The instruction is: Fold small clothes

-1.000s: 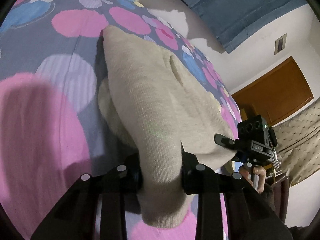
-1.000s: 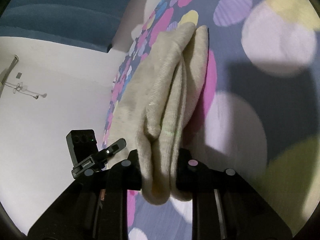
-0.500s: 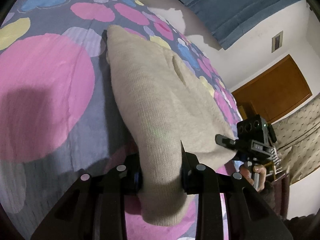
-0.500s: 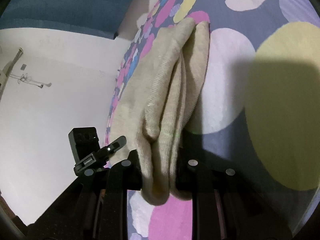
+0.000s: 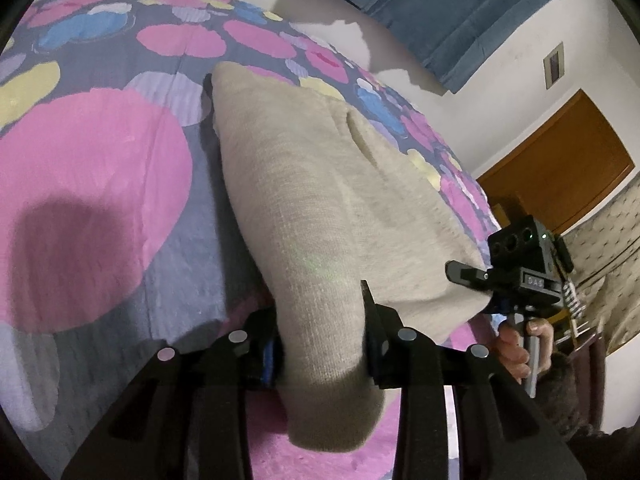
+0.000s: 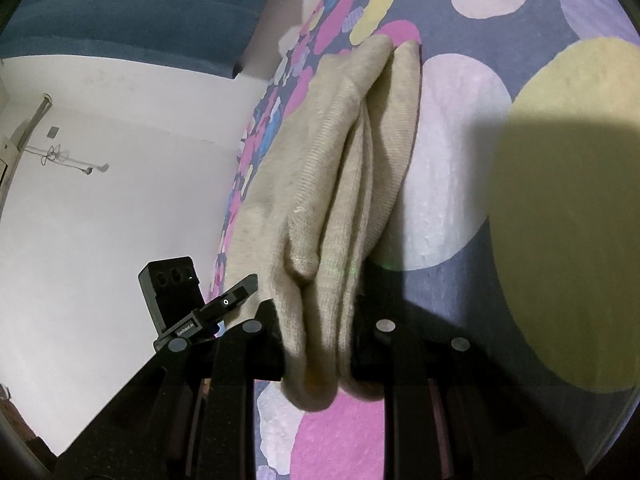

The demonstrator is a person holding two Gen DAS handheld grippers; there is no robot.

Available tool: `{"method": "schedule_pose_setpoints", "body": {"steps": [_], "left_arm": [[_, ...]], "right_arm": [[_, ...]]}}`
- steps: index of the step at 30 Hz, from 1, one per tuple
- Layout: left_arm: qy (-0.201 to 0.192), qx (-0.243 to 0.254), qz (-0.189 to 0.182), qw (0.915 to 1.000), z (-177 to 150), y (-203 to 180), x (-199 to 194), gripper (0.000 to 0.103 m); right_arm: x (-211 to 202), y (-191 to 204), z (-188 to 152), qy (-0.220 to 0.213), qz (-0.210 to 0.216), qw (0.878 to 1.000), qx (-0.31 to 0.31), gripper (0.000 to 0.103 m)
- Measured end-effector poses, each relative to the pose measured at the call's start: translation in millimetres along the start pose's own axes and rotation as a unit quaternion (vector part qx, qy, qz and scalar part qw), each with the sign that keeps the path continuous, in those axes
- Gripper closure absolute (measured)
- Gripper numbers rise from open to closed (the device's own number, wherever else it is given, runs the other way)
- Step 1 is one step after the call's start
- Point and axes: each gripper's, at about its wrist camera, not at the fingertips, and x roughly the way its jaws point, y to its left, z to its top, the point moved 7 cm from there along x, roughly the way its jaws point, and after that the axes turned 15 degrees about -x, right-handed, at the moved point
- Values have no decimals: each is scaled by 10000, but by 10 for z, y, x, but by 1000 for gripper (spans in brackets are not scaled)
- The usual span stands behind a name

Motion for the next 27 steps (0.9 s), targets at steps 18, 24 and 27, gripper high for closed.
{"method": "schedule_pose_setpoints", "body": {"steps": [18, 24, 27], "left_arm": [[-85, 80, 52, 9999, -10, -30, -15, 31], [-78, 183, 41, 9998, -26, -59, -19, 20], [-36, 108, -61, 9999, -15, -34, -21, 19]], "right_arm": [[-53, -55, 24, -193, 428, 9987, 190, 76], [-124, -59, 41, -379, 761, 9959, 295, 65], [-157, -51, 50, -442, 827, 9952, 277, 60]]}}
